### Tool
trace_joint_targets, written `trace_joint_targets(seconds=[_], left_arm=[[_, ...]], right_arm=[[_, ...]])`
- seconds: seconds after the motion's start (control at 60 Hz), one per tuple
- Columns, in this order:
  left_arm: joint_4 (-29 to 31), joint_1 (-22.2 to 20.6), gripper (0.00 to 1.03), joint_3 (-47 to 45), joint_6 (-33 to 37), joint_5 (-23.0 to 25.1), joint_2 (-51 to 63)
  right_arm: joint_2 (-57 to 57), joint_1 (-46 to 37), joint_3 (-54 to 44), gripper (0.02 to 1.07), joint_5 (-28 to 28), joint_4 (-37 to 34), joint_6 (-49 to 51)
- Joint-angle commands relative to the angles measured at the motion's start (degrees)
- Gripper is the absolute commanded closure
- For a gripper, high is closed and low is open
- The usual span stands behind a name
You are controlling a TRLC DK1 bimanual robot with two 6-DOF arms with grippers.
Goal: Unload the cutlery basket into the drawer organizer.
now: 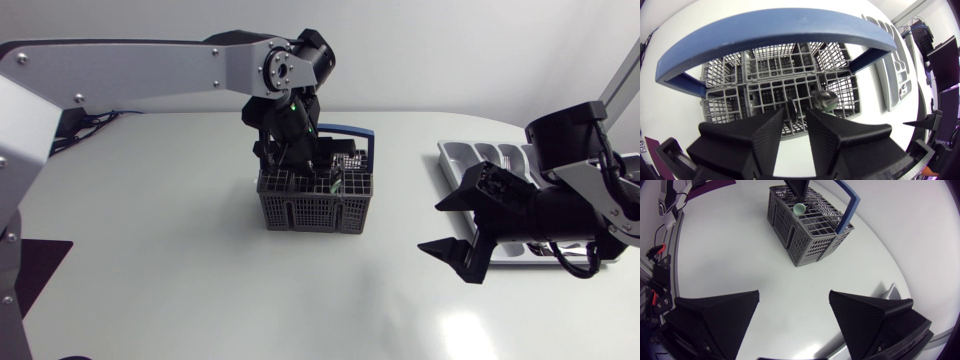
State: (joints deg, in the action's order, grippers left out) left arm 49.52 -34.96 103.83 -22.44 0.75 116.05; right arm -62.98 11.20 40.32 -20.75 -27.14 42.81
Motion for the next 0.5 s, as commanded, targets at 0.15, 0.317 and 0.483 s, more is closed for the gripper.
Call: trace_joint_targets(seconds=[0.15, 0.317, 0.483], left_arm=[[1.1, -0.6, 0.8, 1.1, 0.3, -1.0, 1.5], [0.4, -1.0, 0.9, 0.8, 0.3, -2.6, 1.5], [0.3, -1.3, 0.99, 0.1, 0.1, -3.2, 1.5]], right_arm=[[0.6, 0.6, -1.4, 0.07, 0.3, 0.2, -0.7], [0.8, 0.6, -1.6, 0.07, 0.4, 0.2, -0.7], [1.0, 0.6, -1.8, 0.07, 0.6, 0.2, -0.7]])
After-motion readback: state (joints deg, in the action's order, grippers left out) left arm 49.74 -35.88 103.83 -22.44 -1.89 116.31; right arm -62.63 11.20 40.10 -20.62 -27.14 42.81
